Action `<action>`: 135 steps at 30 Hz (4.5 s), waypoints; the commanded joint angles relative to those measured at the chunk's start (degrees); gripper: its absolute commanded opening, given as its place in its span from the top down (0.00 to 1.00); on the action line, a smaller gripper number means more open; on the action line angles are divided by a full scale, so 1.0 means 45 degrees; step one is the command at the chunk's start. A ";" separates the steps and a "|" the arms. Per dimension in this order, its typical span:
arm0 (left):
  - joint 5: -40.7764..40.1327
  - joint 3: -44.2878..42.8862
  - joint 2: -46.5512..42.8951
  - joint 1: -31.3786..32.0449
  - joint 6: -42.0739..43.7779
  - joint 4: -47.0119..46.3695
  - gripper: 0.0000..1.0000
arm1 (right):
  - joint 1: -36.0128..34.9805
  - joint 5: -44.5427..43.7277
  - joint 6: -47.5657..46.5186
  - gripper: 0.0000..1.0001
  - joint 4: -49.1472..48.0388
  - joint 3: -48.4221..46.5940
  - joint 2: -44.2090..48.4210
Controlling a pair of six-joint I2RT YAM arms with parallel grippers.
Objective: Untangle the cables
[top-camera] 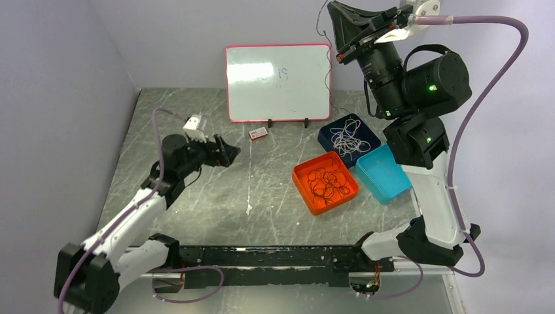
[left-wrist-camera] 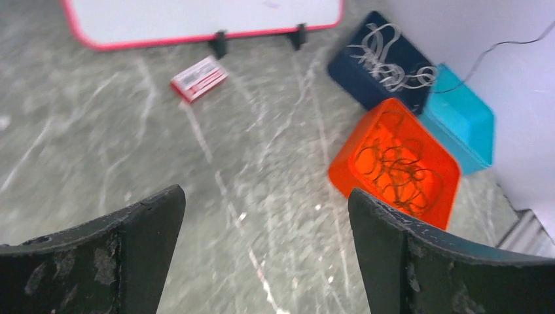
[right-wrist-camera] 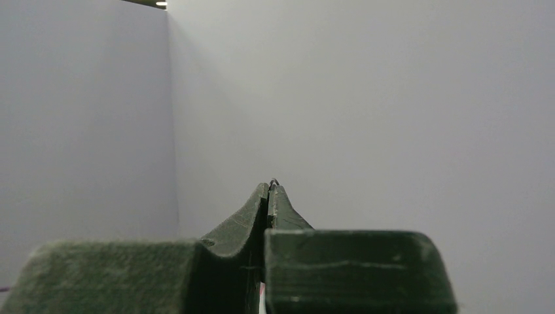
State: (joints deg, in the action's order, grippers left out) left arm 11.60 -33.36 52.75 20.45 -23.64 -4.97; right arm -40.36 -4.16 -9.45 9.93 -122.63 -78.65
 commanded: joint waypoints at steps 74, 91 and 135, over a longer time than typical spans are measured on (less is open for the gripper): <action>0.5392 -1.9515 1.7914 0.5632 -0.2032 -0.5580 0.93 | -0.0046 -0.7015 0.3638 1.00 0.3989 0.7178 0.5737; 0.6145 -1.9142 1.7731 0.5222 -0.2706 -0.6074 0.93 | -0.0049 -0.0825 0.3009 1.00 0.5143 0.9119 0.4792; 0.7253 -1.6905 1.7073 0.4084 -0.1762 -0.5606 0.93 | 0.1233 -0.5865 0.5236 0.34 0.3634 1.4064 0.5387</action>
State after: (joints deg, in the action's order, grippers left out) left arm 42.89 -109.93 133.12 39.29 -32.38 -29.28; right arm -39.48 -12.08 7.40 23.70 -60.75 -54.46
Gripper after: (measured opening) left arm 0.076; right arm 0.671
